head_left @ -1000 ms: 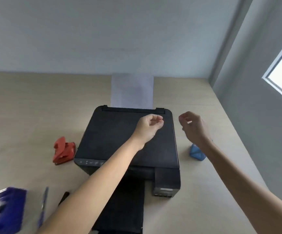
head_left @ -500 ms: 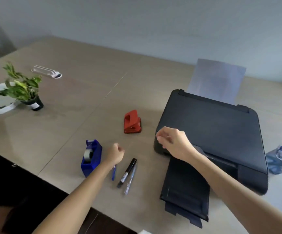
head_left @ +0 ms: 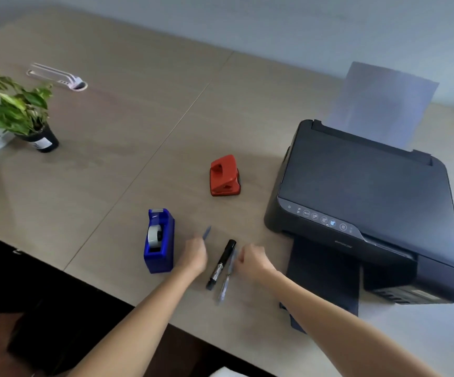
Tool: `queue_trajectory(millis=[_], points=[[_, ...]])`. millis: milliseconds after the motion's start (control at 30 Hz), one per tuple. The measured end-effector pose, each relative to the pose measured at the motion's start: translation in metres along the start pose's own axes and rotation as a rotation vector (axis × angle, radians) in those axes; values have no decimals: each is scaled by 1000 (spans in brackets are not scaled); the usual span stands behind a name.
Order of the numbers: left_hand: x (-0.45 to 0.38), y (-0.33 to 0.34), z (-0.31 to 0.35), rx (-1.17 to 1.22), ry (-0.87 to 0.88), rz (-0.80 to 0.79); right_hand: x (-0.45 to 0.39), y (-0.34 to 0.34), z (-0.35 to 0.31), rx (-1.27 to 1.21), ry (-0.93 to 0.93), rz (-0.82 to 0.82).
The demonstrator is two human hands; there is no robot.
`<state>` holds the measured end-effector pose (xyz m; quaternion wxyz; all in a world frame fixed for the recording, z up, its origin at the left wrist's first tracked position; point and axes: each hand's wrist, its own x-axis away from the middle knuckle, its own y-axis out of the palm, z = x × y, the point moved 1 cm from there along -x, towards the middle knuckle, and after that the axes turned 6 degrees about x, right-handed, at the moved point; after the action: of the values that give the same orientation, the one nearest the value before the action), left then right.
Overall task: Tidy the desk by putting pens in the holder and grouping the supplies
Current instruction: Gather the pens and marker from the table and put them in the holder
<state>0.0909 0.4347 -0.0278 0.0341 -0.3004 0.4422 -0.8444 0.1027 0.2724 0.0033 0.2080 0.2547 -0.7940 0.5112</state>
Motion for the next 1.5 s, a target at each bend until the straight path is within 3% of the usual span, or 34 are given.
queue_trajectory(millis=[200,400,567,667,767,933,1033,1167,1333,1500], points=[[21,10,-5,197,108,52,-15,20,-9,72,-1,6],[25,29,-4,7,149,21,-7,4,12,111,13,34],[13,43,4,-133,80,36,39,-36,44,-88,-200,206],[28,39,18,-132,228,83,86,-72,65,-152,-417,321],[53,23,43,27,295,134,133,-110,90,-220,-515,436],[95,-12,133,407,441,132,184,-165,165,-445,-383,700],[119,-18,211,593,648,44,204,-196,226,-557,-240,927],[158,7,321,830,873,-116,218,-225,310,-657,-77,1087],[182,100,447,975,833,-380,216,-255,395,-730,68,1196],[173,192,531,1001,650,-326,186,-275,439,-756,123,1213]])
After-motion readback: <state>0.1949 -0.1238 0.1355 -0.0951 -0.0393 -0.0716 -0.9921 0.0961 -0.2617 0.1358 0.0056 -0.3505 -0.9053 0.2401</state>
